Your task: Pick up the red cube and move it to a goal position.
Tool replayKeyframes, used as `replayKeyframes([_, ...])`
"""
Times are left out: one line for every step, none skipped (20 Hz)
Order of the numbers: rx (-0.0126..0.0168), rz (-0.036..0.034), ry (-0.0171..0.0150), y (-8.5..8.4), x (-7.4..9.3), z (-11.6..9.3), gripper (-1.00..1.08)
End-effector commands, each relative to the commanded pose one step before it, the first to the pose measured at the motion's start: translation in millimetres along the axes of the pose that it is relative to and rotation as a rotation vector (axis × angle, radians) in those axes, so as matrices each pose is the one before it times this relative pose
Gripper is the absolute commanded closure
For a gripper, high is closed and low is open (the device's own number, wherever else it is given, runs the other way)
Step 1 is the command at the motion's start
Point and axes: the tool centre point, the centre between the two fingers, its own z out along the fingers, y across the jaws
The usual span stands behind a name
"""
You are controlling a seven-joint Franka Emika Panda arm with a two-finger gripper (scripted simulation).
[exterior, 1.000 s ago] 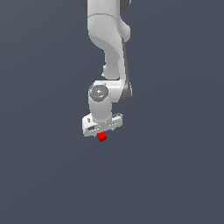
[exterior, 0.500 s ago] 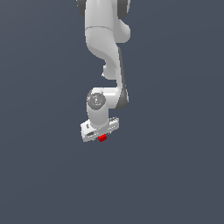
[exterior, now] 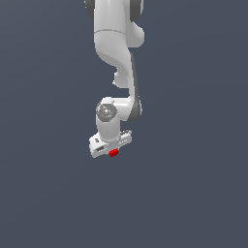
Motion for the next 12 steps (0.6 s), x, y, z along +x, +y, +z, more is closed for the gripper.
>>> replayKeyframes([0.00018,-0.00083,0.00017,-0.41,0.30,0.27,1.08])
replayKeyframes([0.00000,0.00000,0.00000,0.03,0.07,-0.10,1.08])
replayKeyframes([0.00000,0.00000,0.00000,-0.05,0.05,-0.31,1.08])
replayKeyframes([0.00000,0.00000,0.00000,-0.16,0.15,-0.92,1.08])
replayKeyframes([0.00000,0.00000,0.00000,-0.27,0.25,-1.54,1.08])
replayKeyframes([0.00000,0.00000,0.00000,-0.38,0.36,-2.16,1.08])
replayKeyframes([0.00000,0.00000,0.00000,-0.49,0.46,-2.80,1.08])
replayKeyframes([0.00000,0.00000,0.00000,-0.60,0.57,-3.44,1.08])
replayKeyframes([0.00000,0.00000,0.00000,-0.72,0.68,-4.09,1.08])
replayKeyframes([0.00000,0.00000,0.00000,-0.84,0.79,-4.76,1.08])
replayKeyframes([0.00000,0.00000,0.00000,-0.96,0.91,-5.45,1.08])
replayKeyframes([0.00000,0.00000,0.00000,-1.07,1.02,-6.14,1.08])
